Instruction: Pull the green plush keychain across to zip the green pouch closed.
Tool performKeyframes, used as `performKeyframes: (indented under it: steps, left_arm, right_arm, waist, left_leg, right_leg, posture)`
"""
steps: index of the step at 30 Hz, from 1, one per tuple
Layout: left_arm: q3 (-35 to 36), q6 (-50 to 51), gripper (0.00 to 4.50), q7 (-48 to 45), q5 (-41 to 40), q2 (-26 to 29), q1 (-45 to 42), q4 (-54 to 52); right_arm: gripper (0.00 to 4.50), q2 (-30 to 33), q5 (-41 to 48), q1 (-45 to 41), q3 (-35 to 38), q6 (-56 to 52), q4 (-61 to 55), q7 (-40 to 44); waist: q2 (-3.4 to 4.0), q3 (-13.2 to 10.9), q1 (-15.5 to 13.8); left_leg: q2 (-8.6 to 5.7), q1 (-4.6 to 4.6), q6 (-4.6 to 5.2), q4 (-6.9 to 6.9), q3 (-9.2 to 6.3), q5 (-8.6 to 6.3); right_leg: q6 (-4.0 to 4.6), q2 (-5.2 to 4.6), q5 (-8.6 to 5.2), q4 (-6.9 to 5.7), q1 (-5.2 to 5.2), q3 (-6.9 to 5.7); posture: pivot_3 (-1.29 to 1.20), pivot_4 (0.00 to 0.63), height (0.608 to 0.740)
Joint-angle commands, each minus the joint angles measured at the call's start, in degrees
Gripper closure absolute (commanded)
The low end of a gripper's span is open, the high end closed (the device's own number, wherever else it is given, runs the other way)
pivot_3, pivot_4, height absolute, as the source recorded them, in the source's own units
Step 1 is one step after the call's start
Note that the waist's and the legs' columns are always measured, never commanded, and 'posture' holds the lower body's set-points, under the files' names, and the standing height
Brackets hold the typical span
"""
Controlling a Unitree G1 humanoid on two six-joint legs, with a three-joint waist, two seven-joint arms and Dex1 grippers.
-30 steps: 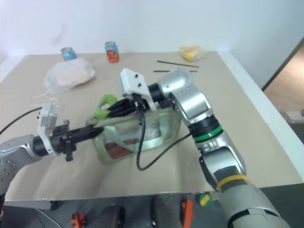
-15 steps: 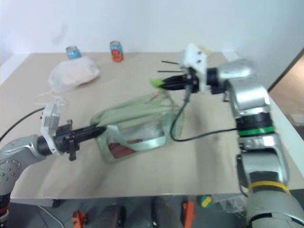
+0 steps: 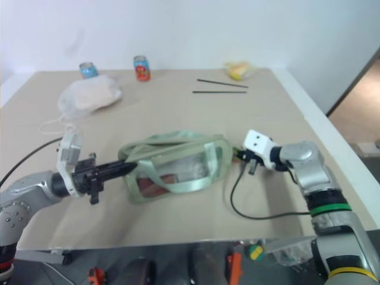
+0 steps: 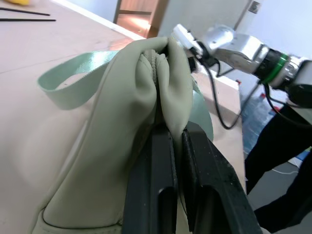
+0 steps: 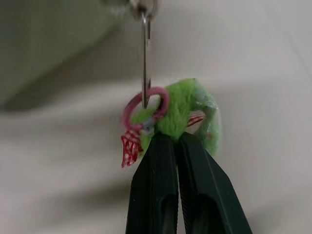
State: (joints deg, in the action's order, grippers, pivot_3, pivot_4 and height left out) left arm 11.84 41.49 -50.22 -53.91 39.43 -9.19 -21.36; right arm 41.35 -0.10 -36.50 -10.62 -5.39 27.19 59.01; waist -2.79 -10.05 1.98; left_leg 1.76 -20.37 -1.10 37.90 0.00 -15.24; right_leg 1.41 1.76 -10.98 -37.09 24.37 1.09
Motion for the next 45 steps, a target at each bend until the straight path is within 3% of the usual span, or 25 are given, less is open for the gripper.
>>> performKeyframes:
  steps: [1, 11, 16, 20, 23, 32, 40, 41, 45]
  left_arm:
    - [1.7, 0.4, 4.50, 0.6, 0.1, 1.1, 0.9, -0.7]
    - [2.2, 0.5, 4.50, 2.0, 0.2, 0.9, 1.8, -1.5]
    - [1.7, 0.4, 4.50, 2.0, 0.5, 0.9, 1.1, -1.2]
    - [1.4, 0.4, 4.50, 1.8, 0.7, 1.0, 0.9, -1.0]
    - [1.3, 0.3, 4.50, 1.8, 0.9, 0.9, 0.7, -0.9]
    - [1.0, 0.4, 4.50, 1.5, 1.2, 0.9, 0.1, -0.4]
    - [1.5, 1.5, 4.50, 2.1, 0.7, 1.2, 0.0, -0.4]
    - [1.6, 1.6, 4.50, 2.2, 0.7, 1.3, 0.1, -0.4]
    - [2.1, 2.1, 4.50, 2.9, 1.0, 1.7, 0.1, -0.4]
  right_arm:
    - [4.46, -3.2, 0.4, 2.1, -2.1, -3.8, 0.2, 2.1]
    - [4.46, -0.9, 8.5, -6.8, 7.9, -6.4, 2.3, 6.9]
    - [4.46, 1.5, 20.4, -11.8, 17.5, -15.4, -2.9, 11.2]
    - [4.46, 4.2, 26.6, -10.9, 20.9, -21.9, -10.2, 13.6]
    - [4.46, 5.8, 27.6, -6.2, 19.8, -24.6, -15.5, 14.6]
    - [4.46, 4.4, 12.6, 4.9, 3.5, -18.4, -18.2, 9.9]
    - [4.46, 1.3, 16.1, 0.4, 7.8, -18.0, -16.6, 8.9]
    - [3.85, 1.2, 17.6, -0.5, 9.4, -18.8, -16.2, 9.1]
    - [2.57, 2.1, 24.6, -3.5, 15.7, -22.8, -16.4, 10.5]
  waist:
    - [-0.30, 0.2, 0.6]
    - [0.03, 0.0, 0.7]
    - [0.49, -0.3, 0.5]
    - [0.54, -0.3, 0.1]
    - [0.52, -0.3, -0.2]
    - [0.74, -0.4, 0.1]
    - [0.73, -0.4, 0.1]
    - [0.75, -0.4, 0.1]
    - [0.75, -0.4, 0.0]
  left_leg:
    - [0.03, 0.18, -0.02, -0.02, -0.02, -0.01]
    - [-0.03, 0.55, -0.03, -0.48, -0.20, -0.01]
    - [-0.16, -0.35, -0.03, -0.49, -0.18, -0.01]
    - [-0.21, -0.72, 0.01, -0.47, -0.22, -0.05]
    - [-0.23, -0.71, 0.03, -0.46, -0.21, -0.07]
    - [-0.22, -0.72, -0.02, -0.37, -0.08, -0.02]
    - [-0.16, -0.69, -0.04, -0.36, -0.18, 0.00]
    - [-0.16, -0.70, -0.04, -0.36, -0.16, 0.00]
    - [-0.22, -0.69, -0.04, -0.35, -0.18, 0.00]
  right_leg:
    - [0.05, 0.01, -0.03, 0.00, -0.13, -0.02]
    - [0.28, 0.12, -0.17, -0.01, 0.04, 0.00]
    - [-0.04, 0.09, 0.02, -0.03, 0.82, 0.03]
    - [-0.14, -0.03, -0.05, 0.02, 0.96, -0.01]
    - [-0.17, -0.04, -0.07, 0.06, 0.95, -0.01]
    - [-0.26, 0.05, 0.01, -0.04, 0.91, 0.08]
    - [-0.25, 0.15, 0.00, -0.05, 0.88, 0.03]
    - [-0.25, 0.14, 0.01, -0.05, 0.89, 0.04]
    - [-0.26, 0.09, 0.01, -0.05, 0.93, 0.03]
  posture:
    - [0.00, 0.150, 0.740]
    - [0.00, 0.150, 0.740]
    - [0.00, 0.150, 0.740]
    - [0.00, 0.150, 0.740]
    - [0.00, 0.150, 0.740]
    - [0.00, 0.150, 0.740]
    - [0.00, 0.150, 0.740]
    - [0.00, 0.150, 0.740]
    - [0.00, 0.150, 0.740]
